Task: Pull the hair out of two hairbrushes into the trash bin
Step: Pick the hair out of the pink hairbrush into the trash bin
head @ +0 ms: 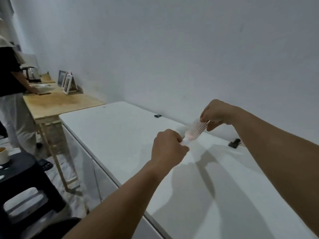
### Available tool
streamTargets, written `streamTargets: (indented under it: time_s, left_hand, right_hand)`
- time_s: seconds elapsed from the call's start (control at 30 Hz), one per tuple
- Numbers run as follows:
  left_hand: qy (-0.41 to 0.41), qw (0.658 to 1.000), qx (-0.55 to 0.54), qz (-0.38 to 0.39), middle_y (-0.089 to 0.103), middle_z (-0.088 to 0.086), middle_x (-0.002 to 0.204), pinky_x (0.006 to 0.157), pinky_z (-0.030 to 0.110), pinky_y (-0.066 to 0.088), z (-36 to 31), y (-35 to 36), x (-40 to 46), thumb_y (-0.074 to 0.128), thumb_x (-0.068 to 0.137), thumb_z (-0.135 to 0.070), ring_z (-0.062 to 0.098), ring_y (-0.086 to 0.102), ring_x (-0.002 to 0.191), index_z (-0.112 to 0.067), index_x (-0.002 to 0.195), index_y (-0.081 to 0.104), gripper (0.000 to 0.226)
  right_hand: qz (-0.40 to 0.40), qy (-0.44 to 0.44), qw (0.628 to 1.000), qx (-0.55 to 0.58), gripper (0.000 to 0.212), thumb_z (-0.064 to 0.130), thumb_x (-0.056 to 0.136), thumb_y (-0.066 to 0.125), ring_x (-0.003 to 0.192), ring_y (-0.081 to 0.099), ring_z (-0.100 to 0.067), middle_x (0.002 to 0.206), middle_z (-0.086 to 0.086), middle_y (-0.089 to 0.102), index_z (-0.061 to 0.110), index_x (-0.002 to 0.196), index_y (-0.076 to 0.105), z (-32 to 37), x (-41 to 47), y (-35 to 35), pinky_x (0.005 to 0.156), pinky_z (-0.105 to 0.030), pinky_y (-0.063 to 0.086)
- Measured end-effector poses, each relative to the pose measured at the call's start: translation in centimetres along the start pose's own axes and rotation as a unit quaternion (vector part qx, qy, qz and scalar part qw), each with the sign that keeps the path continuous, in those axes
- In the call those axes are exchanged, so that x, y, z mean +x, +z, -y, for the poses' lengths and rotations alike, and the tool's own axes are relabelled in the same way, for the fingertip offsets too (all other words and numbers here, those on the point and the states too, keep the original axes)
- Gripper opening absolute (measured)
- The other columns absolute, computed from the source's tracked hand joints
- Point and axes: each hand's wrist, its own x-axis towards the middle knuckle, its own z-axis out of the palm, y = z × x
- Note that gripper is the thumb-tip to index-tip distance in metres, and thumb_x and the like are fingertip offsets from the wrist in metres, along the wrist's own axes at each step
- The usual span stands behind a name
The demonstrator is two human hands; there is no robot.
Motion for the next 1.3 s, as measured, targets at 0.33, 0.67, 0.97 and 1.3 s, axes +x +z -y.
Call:
streamTargets:
  time_s: [0.33, 0.67, 0.97, 1.3]
  left_hand:
    - [-0.012, 0.998, 0.048, 0.025, 0.029, -0.002, 0.045, 0.043, 0.027, 0.021, -0.7, 5.2, 0.3, 0.070, 0.077, -0.020, 0.014, 0.028, 0.043, -0.015, 0.048, 0.034, 0.047]
    - [-0.014, 0.997, 0.070, 0.025, 0.033, -0.002, 0.049, 0.044, 0.027, 0.022, -0.3, 5.7, 0.1, 0.069, 0.081, -0.024, 0.016, 0.034, 0.047, -0.014, 0.049, 0.036, 0.046]
    - [-0.022, 0.997, 0.055, 0.055, 0.061, 0.000, 0.090, 0.082, 0.034, 0.052, -0.5, 4.6, 0.3, 0.074, 0.078, -0.050, 0.020, 0.063, 0.089, -0.023, 0.076, 0.059, 0.030]
    - [-0.001, 1.000, 0.005, 0.013, 0.069, -0.001, 0.117, 0.088, 0.027, 0.045, 5.7, -0.7, 4.5, 0.068, 0.085, -0.050, 0.017, 0.061, 0.113, -0.016, 0.124, 0.067, 0.052]
  right_hand:
    - [-0.034, 0.029, 0.999, 0.025, 0.031, 0.002, 0.081, 0.066, 0.088, 0.073, -0.035, 0.104, -0.023, 0.071, -0.007, 0.111, 0.064, -5.6, 0.9, 1.1, 0.076, -0.036, 0.061]
    - [-0.019, 0.022, 0.998, 0.047, 0.031, 0.000, 0.077, 0.066, 0.076, 0.066, -0.026, 0.092, -0.016, 0.066, -0.003, 0.109, 0.066, -6.4, 1.3, 2.1, 0.067, -0.034, 0.060]
    - [-0.010, 0.031, 0.999, -0.041, 0.029, 0.004, 0.082, 0.068, 0.093, 0.069, -0.032, 0.107, -0.019, 0.066, -0.003, 0.110, 0.064, -5.6, 1.3, 2.5, 0.077, -0.048, 0.060]
    - [0.069, 0.147, 0.970, -0.180, 0.052, 0.022, 0.082, 0.071, 0.087, 0.069, -0.037, 0.128, -0.019, 0.052, 0.000, 0.125, 0.052, -2.4, 3.4, 2.6, 0.065, -0.058, 0.059]
